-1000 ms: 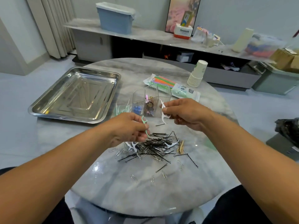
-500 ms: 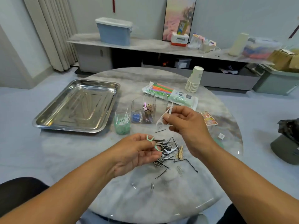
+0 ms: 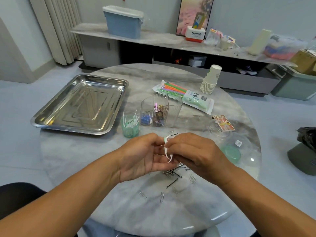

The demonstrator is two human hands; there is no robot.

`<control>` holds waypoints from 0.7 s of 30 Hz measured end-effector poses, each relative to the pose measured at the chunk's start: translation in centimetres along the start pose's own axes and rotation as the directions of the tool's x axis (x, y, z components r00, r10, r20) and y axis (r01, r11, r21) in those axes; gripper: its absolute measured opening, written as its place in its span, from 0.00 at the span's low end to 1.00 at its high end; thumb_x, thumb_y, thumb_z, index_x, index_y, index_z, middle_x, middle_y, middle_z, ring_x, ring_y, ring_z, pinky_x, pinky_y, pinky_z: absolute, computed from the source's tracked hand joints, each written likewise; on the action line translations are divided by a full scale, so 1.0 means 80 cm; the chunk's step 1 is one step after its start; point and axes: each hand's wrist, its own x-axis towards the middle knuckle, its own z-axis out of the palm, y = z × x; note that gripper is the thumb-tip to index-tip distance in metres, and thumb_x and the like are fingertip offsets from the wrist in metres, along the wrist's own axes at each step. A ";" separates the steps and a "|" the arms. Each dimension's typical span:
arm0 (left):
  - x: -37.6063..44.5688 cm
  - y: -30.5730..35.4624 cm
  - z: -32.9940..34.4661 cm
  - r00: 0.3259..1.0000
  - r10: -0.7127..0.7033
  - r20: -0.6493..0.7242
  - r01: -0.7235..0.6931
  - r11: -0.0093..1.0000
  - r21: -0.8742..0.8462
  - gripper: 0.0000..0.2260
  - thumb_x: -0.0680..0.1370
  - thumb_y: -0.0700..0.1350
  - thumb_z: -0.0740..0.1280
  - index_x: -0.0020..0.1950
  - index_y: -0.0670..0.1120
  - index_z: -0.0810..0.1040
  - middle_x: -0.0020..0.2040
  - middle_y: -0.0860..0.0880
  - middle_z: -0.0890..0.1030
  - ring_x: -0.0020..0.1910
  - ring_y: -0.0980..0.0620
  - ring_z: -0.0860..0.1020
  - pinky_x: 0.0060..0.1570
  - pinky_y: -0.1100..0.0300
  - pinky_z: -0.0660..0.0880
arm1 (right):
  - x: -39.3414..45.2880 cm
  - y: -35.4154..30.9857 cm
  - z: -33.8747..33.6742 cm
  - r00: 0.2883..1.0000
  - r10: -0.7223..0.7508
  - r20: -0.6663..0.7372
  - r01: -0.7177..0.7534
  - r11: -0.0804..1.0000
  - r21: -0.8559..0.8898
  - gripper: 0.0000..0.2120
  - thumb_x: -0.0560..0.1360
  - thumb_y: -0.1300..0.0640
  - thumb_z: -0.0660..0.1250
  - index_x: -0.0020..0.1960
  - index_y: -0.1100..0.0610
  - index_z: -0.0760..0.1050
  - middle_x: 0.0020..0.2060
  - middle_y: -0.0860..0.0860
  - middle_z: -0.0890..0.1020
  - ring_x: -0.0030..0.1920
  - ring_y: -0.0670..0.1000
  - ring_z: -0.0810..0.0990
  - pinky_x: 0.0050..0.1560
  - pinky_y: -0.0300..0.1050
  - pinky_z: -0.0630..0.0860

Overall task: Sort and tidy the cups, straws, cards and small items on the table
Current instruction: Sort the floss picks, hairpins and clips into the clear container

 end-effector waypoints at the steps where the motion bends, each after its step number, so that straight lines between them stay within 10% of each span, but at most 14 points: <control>1: 0.001 -0.001 0.000 1.000 0.010 -0.018 -0.010 1.000 -0.001 0.13 0.84 0.40 0.61 0.60 0.33 0.79 0.48 0.37 0.78 0.49 0.40 0.78 0.46 0.50 0.83 | 0.000 0.001 0.001 1.000 -0.008 0.014 0.008 1.000 0.003 0.07 0.81 0.62 0.67 0.50 0.62 0.83 0.51 0.54 0.85 0.53 0.56 0.83 0.50 0.51 0.80; 9: 0.014 -0.015 -0.005 0.988 0.003 -0.153 -0.013 0.998 -0.063 0.08 0.84 0.39 0.62 0.56 0.38 0.80 0.40 0.41 0.81 0.40 0.45 0.83 0.44 0.54 0.84 | 0.005 0.001 0.009 0.982 0.179 -0.055 -0.175 0.982 0.073 0.05 0.76 0.59 0.74 0.50 0.59 0.86 0.53 0.55 0.83 0.51 0.53 0.82 0.51 0.44 0.79; 18: 0.014 -0.013 0.003 0.997 -0.001 -0.074 -0.008 0.992 -0.129 0.18 0.86 0.49 0.59 0.63 0.36 0.79 0.54 0.35 0.83 0.49 0.40 0.85 0.46 0.50 0.84 | 0.002 -0.006 0.028 0.906 0.332 -0.261 -0.331 0.942 0.052 0.04 0.75 0.65 0.75 0.49 0.61 0.84 0.46 0.51 0.85 0.47 0.48 0.84 0.49 0.44 0.80; 21: 0.016 -0.011 0.003 0.996 0.062 -0.065 -0.075 0.970 -0.233 0.22 0.85 0.53 0.57 0.64 0.36 0.77 0.56 0.38 0.84 0.51 0.42 0.85 0.45 0.52 0.84 | 0.002 -0.018 0.045 0.772 0.592 -0.231 -0.554 0.805 0.213 0.04 0.75 0.59 0.75 0.50 0.54 0.86 0.51 0.44 0.85 0.55 0.44 0.83 0.56 0.48 0.79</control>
